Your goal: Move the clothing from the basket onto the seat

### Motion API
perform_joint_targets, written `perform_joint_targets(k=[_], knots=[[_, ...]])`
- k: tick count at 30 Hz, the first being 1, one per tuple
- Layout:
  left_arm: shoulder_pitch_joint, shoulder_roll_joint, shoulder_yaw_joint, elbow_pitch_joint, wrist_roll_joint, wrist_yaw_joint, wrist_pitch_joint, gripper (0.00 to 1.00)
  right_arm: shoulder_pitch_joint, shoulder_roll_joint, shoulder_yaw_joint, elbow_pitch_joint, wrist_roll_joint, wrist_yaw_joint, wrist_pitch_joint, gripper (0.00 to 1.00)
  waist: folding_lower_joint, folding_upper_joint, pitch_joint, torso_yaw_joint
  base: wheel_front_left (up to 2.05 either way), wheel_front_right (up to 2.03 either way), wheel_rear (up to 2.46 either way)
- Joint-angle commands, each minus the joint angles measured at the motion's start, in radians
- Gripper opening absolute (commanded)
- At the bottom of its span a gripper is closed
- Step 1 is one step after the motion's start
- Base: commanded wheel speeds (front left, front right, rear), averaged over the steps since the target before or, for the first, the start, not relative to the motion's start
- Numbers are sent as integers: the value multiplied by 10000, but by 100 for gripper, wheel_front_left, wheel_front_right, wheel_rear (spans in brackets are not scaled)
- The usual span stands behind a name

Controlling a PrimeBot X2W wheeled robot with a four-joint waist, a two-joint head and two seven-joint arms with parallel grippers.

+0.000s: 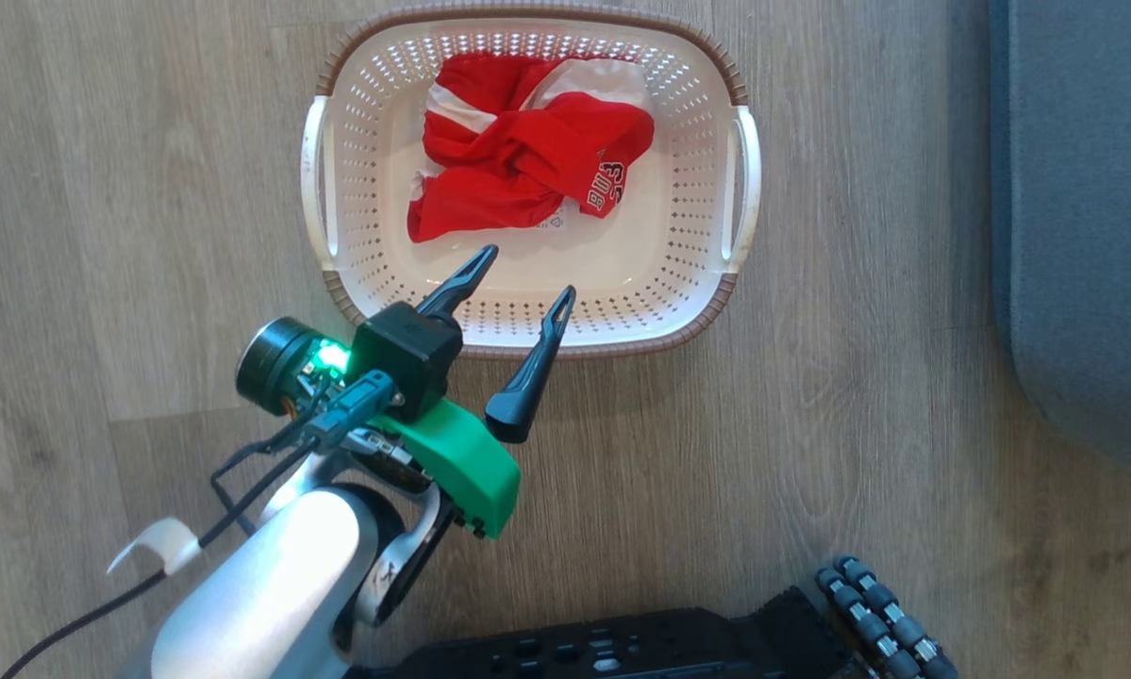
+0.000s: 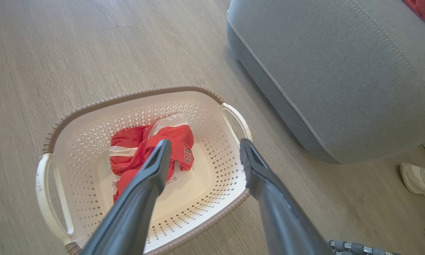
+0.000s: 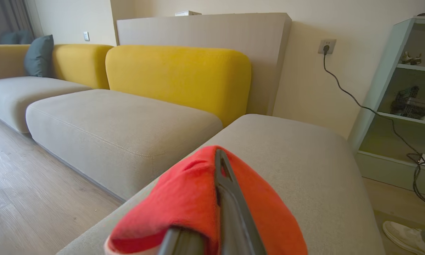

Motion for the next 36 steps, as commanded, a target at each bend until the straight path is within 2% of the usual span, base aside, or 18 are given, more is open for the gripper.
perform_joint_targets(k=[1, 3, 4, 8, 9, 10, 13, 16, 17, 26, 31, 36], knots=[[26, 117, 316, -394, 14, 33, -2, 100, -26, -211, -94, -266, -242, 69, 17, 0, 0, 0, -14, 11, 0, 0, 0], [-3, 71, 327, -387, -18, 55, -24, 100, 201, -8, -261, -45, -554, 69, 149, 0, 0, 0, -3, 29, 0, 0, 0], [-13, 63, 337, -380, -34, 62, -35, 100, 331, 96, -307, 71, -686, 69, 238, 5, 0, 0, 4, 37, 0, 0, 0], [-5, 80, 371, -364, -80, 91, -70, 100, 727, 444, -349, 316, -943, 69, 168, 47, 0, 0, 77, 69, 0, 0, 0], [-1, 85, 373, -365, -88, 98, -71, 100, 805, 510, -315, 374, -981, 69, 129, 81, 0, 0, 94, 78, 0, 0, 0], [3, 94, 376, -363, -94, 106, -72, 100, 877, 572, -252, 464, -1013, 69, 137, 100, 0, 0, 100, 85, 0, 0, 0], [6, 108, 400, -342, -117, 144, -77, 100, 1078, 673, 223, 723, -1054, 69, 75, 100, 0, 0, 92, 90, 0, 0, 0], [2, 90, 429, -298, -149, 195, -92, 100, 1336, 676, 1147, 1183, -966, 69, 200, 100, 0, 0, 15, 31, 0, 0, 0], [3, 60, 445, -245, -192, 211, -127, 100, 1553, 645, 1867, 1458, -736, 69, 173, 100, 0, 0, -117, -41, 0, 0, 0], [-168, -151, 570, 110, -432, 228, -299, 100, 2786, 172, 3962, 1840, 837, 69, -268, 100, 0, 0, -825, -303, 0, 0, 0], [-139, -310, 807, 621, -737, 246, -652, 100, 4182, 21, 5388, 1349, 2129, 69, -945, 100, 0, 0, -1644, -424, 0, 0, 0], [104, -389, 1434, 1185, -1230, 460, -1181, 100, 5735, 134, 6807, -37, 3373, 69, -1680, 100, 0, 0, -2480, -420, 0, 0, 0]])
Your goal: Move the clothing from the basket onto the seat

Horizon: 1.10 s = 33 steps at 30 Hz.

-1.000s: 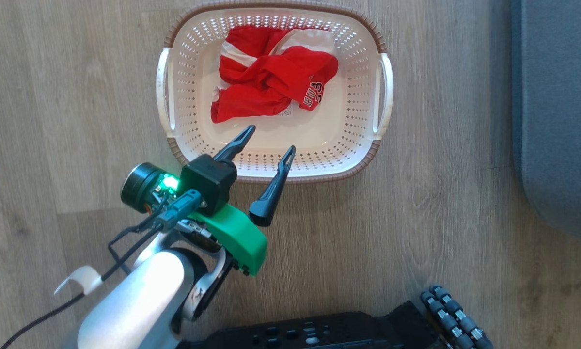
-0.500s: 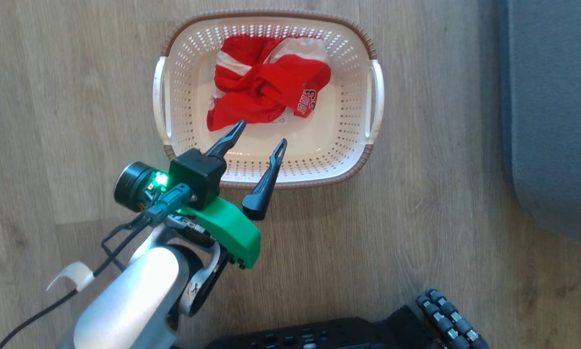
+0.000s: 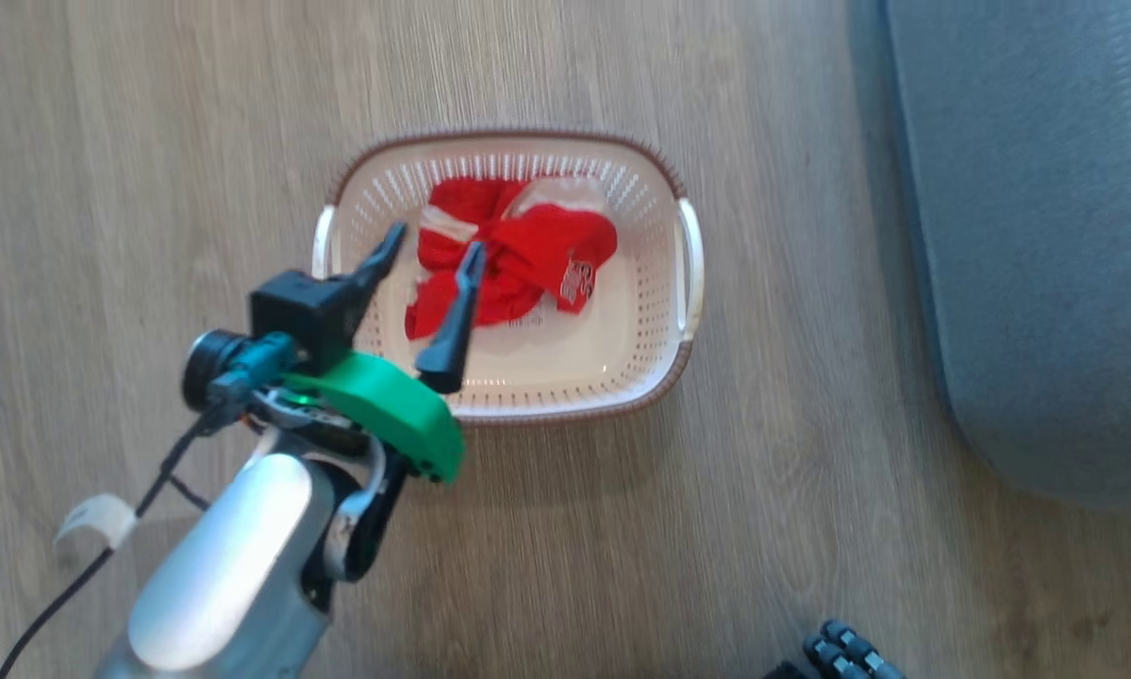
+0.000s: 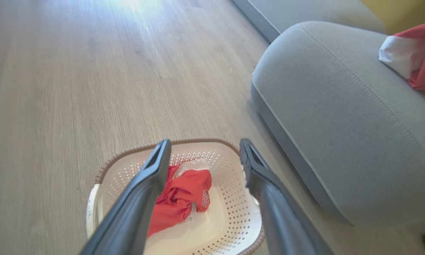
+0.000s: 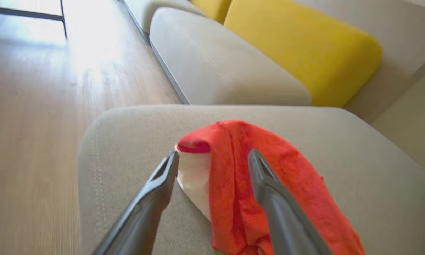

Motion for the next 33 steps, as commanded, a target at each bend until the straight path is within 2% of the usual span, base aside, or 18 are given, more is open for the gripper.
perform_joint_targets(k=[1, 7, 11, 16, 20, 25, 33], knots=[[80, 93, 485, -149, -91, 42, -195, 100, 458, -243, 267, -761, 210, 69, -249, 100, 1, 0, -560, 24, 0, 0, 0], [506, 145, 1111, 603, -522, 174, -890, 100, 2224, 447, 1009, -2905, 585, 69, -541, 100, 1, 0, -1723, 333, 0, 0, 0], [695, 188, 1431, 1073, -740, 196, -1269, 100, 3180, 1303, 1287, -4297, 314, 69, -435, 100, 1, 0, -2335, 601, 0, 0, 0], [942, 293, 1722, 1688, -875, 195, -1753, 100, 4233, 2207, 1741, -5349, -51, 69, -231, 100, 1, 0, -2993, 952, 0, 0, 0], [1155, 322, 1888, 2094, -983, 135, -2066, 100, 5010, 2734, 1907, -5576, -228, 69, -299, 100, 1, 0, -3460, 1306, 0, 0, 0], [1333, 222, 1960, 2404, -1033, 89, -2307, 100, 5929, 3410, 1505, -5566, -385, 69, -633, 100, 1, 0, -3865, 1902, 0, 0, 0], [1497, 173, 1889, 2457, -962, -41, -2458, 100, 6840, 3843, 1312, -5128, -719, 69, -1184, 100, 1, 0, -4276, 2436, 0, 0, 0]])
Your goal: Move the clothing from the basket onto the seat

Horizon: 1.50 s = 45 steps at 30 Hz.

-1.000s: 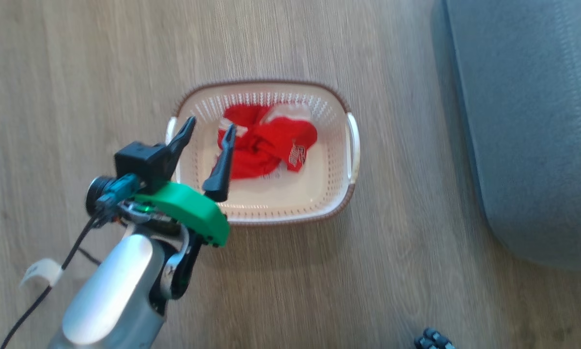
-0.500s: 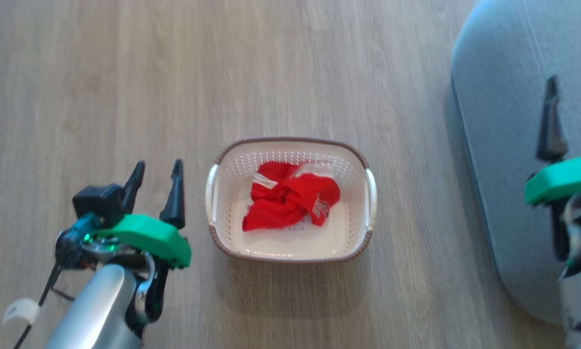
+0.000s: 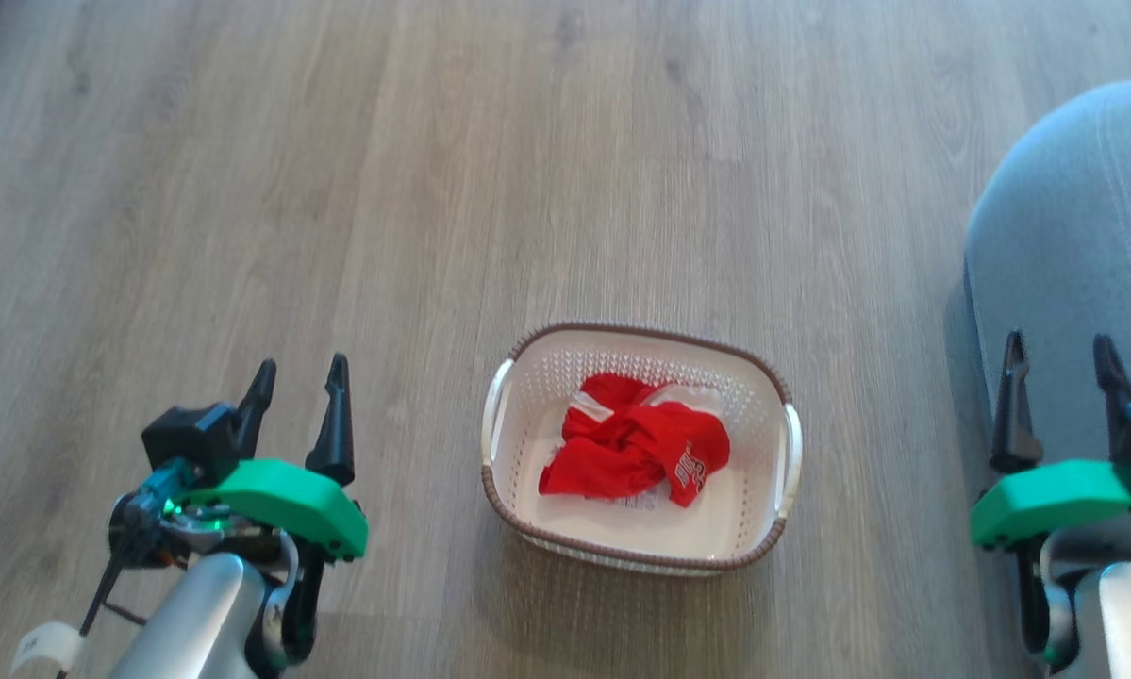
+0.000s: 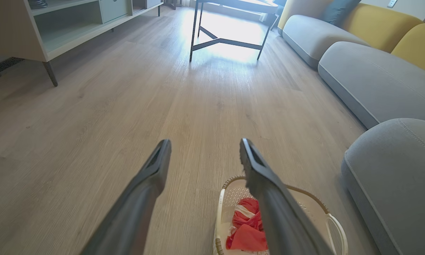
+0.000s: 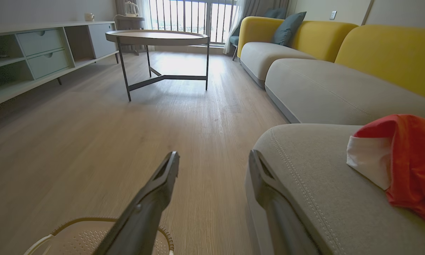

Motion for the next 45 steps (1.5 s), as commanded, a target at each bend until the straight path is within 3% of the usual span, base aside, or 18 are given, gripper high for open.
perform_joint_targets(k=[1, 11, 19, 25, 37, 45], knots=[[-224, 147, 386, -261, 46, -39, -125, 100, -54, -34, 163, -255, -121, 69, -139, 100, 1, -1, -196, 138, 0, 0, 0], [88, 244, 353, -432, 70, 32, -159, 100, 132, 103, 410, 141, -350, 69, -393, 100, 1, -1, -577, -9, 0, 0, 0], [-81, 292, 371, -733, 80, 91, -153, 100, -107, 114, 337, -255, -534, 69, -386, 100, 1, -1, 37, -211, 0, 0, 0], [-704, 325, 325, -1022, 192, 32, -77, 100, -657, 116, 267, -664, -537, 69, -435, 100, 1, -1, 1334, -457, 0, 0, 0], [-3647, 478, -635, -1341, 1339, -473, 957, 100, -3055, 117, 142, -1209, -108, 69, -829, 100, 1, -1, 5287, -1570, 0, 0, 0], [-5292, 335, -1659, -921, 2230, -923, 2007, 100, -4001, 117, 225, -1231, 444, 69, -889, 100, 1, -1, 6465, -2408, 0, 0, 0]])
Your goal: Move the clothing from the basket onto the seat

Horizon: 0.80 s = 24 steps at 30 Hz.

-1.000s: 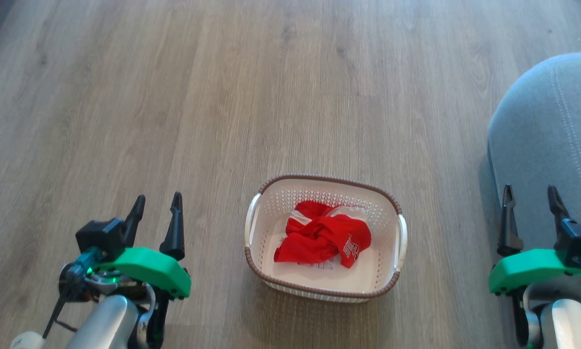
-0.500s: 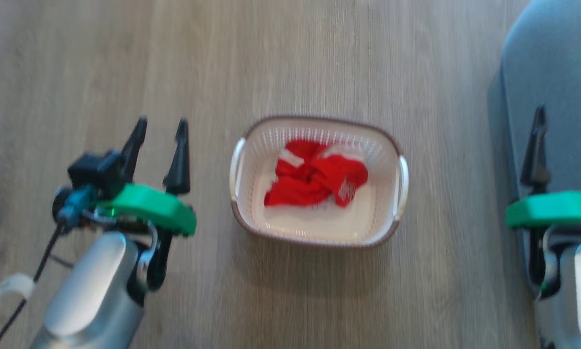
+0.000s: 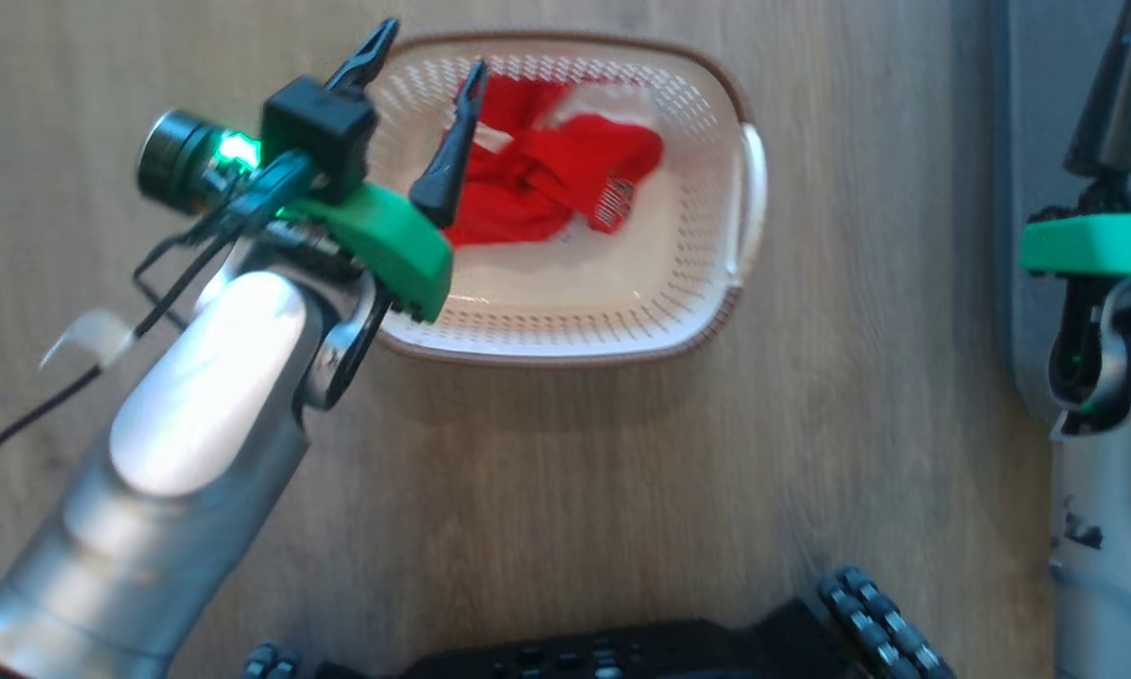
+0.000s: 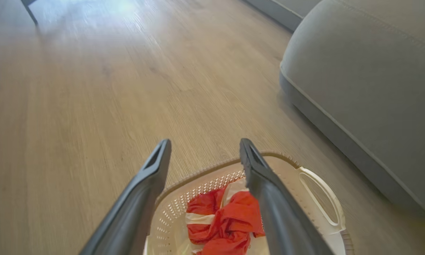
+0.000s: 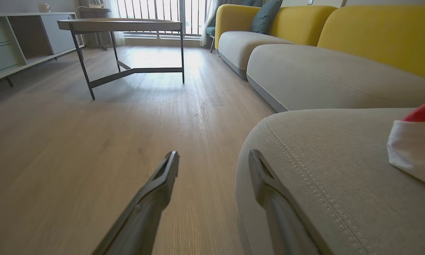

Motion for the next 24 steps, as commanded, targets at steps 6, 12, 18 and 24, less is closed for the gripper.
perform_joint_targets(k=[6, 12, 18, 24], knots=[[-1107, -21, -453, 544, 565, -263, 1064, 100, -257, -65, 361, -447, 649, 69, -56, 100, -5, 1, 1182, -1564, 0, 0, 0], [-1680, -278, -1130, 1470, 851, -546, 2170, 100, -220, -65, 620, -441, 1129, 69, -57, 100, -5, 1, 1317, -2303, 0, 0, 0], [-2125, -298, -1328, 2572, 848, -633, 3240, 100, -78, -64, 714, -528, 1487, 69, -58, 100, -5, 1, 1474, -2915, 0, 0, 0], [-2415, -49, -1171, 3495, 662, -640, 3777, 100, 124, -64, 820, -680, 1798, 69, -58, 100, -5, 1, 1755, -3498, 0, 0, 0]])
